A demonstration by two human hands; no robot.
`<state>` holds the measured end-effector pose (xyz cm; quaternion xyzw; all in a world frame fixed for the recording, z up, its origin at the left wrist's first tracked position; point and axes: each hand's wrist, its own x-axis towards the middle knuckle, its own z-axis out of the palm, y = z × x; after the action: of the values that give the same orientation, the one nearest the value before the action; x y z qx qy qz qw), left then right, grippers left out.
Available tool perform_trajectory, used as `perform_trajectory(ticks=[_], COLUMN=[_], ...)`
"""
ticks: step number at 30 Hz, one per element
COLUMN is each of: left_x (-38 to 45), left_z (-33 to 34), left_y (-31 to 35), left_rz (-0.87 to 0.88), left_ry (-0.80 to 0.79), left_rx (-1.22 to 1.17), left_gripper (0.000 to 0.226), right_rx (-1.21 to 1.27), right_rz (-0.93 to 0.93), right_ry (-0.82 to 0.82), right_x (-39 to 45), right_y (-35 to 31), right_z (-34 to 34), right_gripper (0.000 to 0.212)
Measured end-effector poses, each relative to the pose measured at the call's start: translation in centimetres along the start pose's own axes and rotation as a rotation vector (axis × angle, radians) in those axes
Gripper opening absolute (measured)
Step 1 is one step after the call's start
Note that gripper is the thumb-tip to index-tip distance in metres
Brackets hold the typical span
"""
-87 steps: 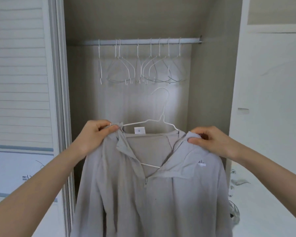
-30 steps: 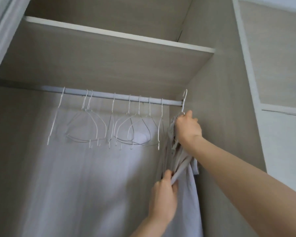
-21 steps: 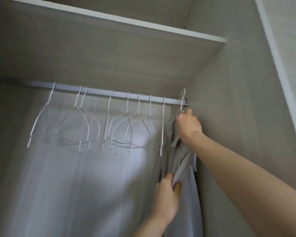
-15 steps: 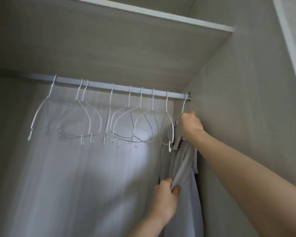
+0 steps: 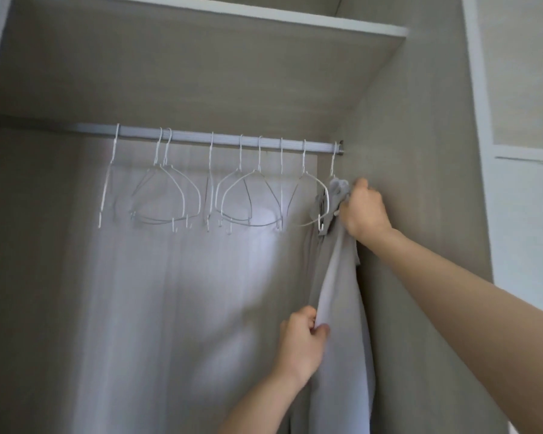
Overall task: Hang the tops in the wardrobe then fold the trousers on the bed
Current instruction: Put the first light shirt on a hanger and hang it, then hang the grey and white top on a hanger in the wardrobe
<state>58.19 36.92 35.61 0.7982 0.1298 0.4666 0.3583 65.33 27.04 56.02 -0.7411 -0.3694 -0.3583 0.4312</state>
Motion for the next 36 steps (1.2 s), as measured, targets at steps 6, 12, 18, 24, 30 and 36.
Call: perform_trajectory(ticks=[6, 12, 18, 24, 30, 36], left_x=[-8.6, -17.7, -26.6, -38.8, -51.6, -65.0], left_z=[-2.1, -7.1, -13.9, -18.9, -19.4, -17.2], left_y=[0.8, 2.0, 5.8, 9.4, 15.1, 22.6], left_rz=[-0.113, -0.140, -0.091, -0.206, -0.447, -0.724], left_ry=[-0.010, 0.058, 0.107, 0.162, 0.368, 0.695], left_rx=[-0.079, -0.063, 0.213, 0.506, 0.608, 0.613], left_gripper=[0.031, 0.024, 0.009, 0.009, 0.013, 0.012], right_rx=[0.060, 0.111, 0.352, 0.601, 0.864, 1.020], right_rz=[-0.025, -0.135, -0.191, -0.266, -0.378, -0.486], right_ry=[-0.068, -0.238, -0.379, -0.581, -0.879, -1.162], right_x=[-10.7, -22.7, -32.1, -41.6, -51.1, -60.4], right_y=[0.3, 0.5, -1.0, -5.1, -8.2, -10.1], right_z=[-2.5, -5.1, -7.2, -8.9, -12.0, -17.6], right_gripper=[0.038, 0.041, 0.035, 0.030, 0.028, 0.028])
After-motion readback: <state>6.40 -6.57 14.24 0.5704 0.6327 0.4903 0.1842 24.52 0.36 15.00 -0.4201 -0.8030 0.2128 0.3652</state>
